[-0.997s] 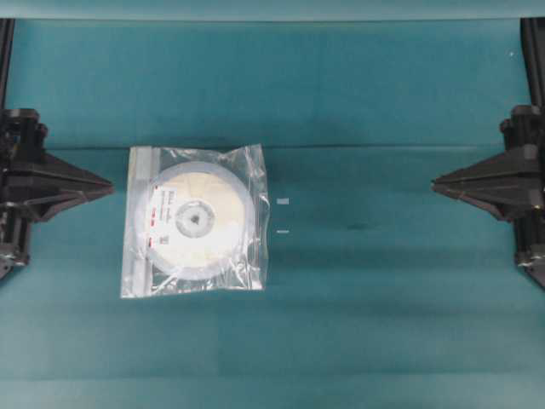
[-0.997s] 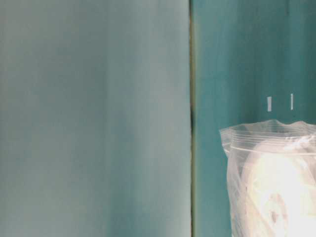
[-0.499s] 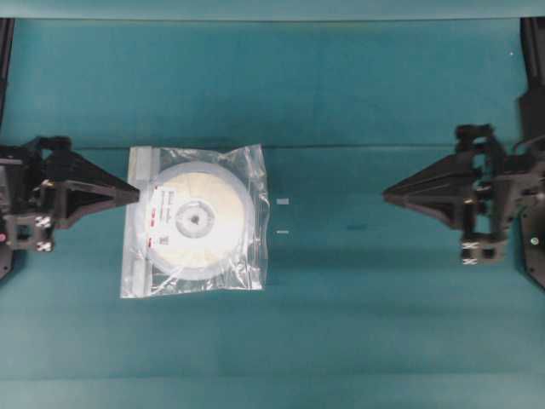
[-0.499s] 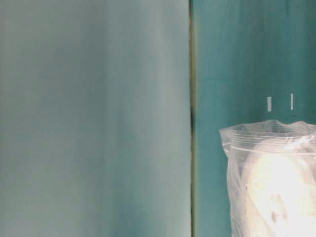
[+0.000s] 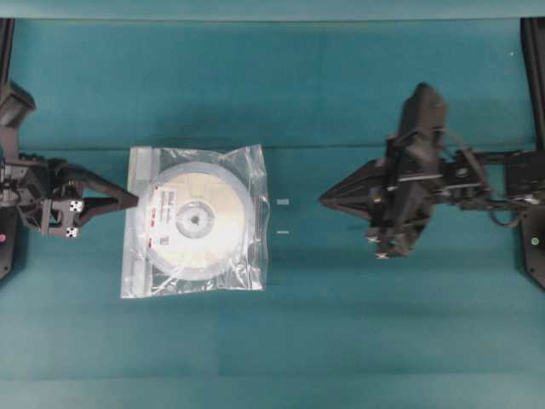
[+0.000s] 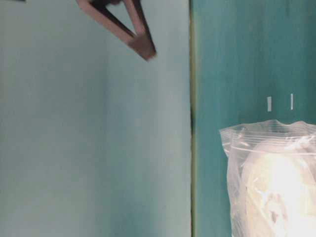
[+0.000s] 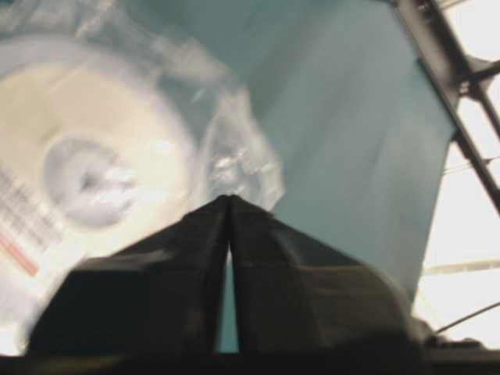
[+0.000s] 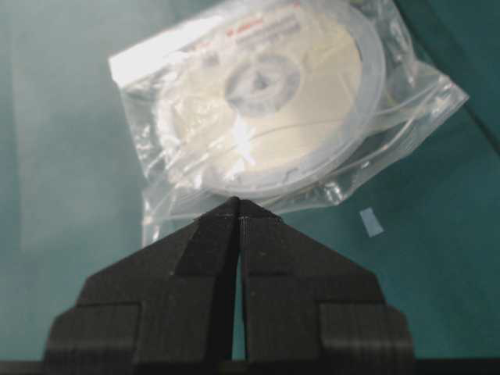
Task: Take out the reel from the clear zip bag.
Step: 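Move the left gripper to the bag's left edge and the right gripper toward the reel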
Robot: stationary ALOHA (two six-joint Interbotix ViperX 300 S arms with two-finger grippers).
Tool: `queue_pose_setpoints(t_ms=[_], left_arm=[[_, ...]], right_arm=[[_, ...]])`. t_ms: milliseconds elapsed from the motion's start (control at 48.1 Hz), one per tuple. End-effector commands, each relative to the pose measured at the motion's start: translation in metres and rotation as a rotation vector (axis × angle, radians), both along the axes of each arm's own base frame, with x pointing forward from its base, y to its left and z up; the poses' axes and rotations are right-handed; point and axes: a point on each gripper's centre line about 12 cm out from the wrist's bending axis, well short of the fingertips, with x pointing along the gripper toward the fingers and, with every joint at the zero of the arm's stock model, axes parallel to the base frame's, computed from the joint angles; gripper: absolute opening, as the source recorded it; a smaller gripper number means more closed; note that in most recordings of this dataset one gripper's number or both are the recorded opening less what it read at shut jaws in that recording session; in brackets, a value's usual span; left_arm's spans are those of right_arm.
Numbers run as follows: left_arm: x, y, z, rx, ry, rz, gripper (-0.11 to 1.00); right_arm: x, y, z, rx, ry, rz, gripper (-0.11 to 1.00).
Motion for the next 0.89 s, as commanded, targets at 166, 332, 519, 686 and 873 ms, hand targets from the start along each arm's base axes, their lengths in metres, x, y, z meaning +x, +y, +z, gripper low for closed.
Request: queue_pose_setpoints(t_ms=[166, 332, 519, 686, 873], left_arm=[[-0.015, 0.004, -0.033, -0.088, 0.099, 0.065, 0.69], [-0.022, 0.006, -0.050, -0.093, 0.155, 0.085, 0.98], [-0.028, 0.007, -0.067, -0.098, 0.160, 0.092, 0.93], [-0.025, 0.010, -0.076, -0.100, 0.166, 0.107, 0.94], [-0.011, 0.012, -0.088, -0.105, 0.199, 0.110, 0.94]], right_arm=[[0.015, -0.002, -0.004, 0.075, 0.036, -0.043, 0.00], [0.014, -0.004, -0.008, 0.088, 0.046, -0.057, 0.01], [0.015, -0.005, -0.008, 0.090, 0.045, -0.060, 0.05], [0.016, -0.005, -0.009, 0.090, 0.050, -0.061, 0.09], [0.020, -0.006, -0.008, 0.090, 0.048, -0.062, 0.11]])
